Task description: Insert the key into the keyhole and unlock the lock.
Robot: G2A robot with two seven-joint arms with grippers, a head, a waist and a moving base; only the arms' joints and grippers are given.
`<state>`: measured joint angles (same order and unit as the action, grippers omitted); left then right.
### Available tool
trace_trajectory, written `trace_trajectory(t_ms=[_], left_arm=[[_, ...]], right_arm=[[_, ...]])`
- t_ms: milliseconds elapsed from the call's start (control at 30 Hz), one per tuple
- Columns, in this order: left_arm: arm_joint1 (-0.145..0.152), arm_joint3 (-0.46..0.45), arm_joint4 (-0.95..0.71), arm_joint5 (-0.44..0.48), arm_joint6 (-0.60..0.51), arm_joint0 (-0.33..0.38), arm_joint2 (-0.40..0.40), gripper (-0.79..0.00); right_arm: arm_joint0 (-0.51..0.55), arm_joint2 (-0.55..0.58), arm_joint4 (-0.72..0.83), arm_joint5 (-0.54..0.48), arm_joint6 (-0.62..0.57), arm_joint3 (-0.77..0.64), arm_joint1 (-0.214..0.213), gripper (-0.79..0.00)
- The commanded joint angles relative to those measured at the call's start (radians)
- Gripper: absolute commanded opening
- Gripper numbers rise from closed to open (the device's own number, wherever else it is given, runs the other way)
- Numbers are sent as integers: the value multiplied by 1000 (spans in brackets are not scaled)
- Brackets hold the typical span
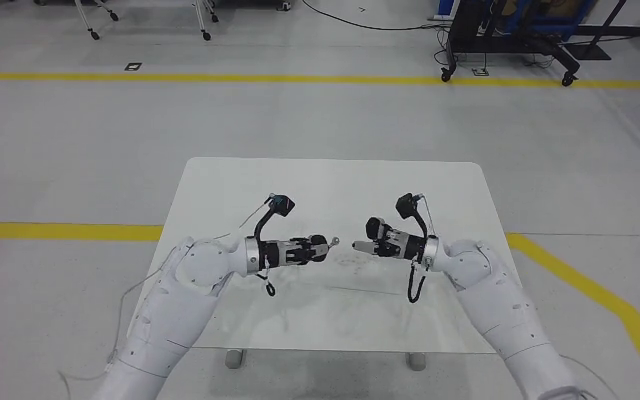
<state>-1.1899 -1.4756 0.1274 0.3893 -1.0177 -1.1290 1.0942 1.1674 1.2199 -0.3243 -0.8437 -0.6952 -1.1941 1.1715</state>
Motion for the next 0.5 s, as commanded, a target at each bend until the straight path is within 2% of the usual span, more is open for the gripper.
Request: trace_trajectory(t_ms=[0,100,167,233,467], left_arm=[[3,-3,-6,12,-35,2,-7,-785],[5,-6,2,19,-51,6,-15,-785],[6,-8,0,26,-54,6,-22,-785],[7,-11,-12,38,-71,8,-31,-785],[10,-3,-32,53,-86,18,-52,-785]], right_arm=[[-1,-2,59,-17,-75,-5,-6,-62],[-9,-25,206,-44,-190,1,-13,-172],[-17,-46,294,-30,-251,6,-17,-329],[-23,-74,340,-8,-273,0,-23,-409],[-47,-161,412,8,-289,7,-46,-446]])
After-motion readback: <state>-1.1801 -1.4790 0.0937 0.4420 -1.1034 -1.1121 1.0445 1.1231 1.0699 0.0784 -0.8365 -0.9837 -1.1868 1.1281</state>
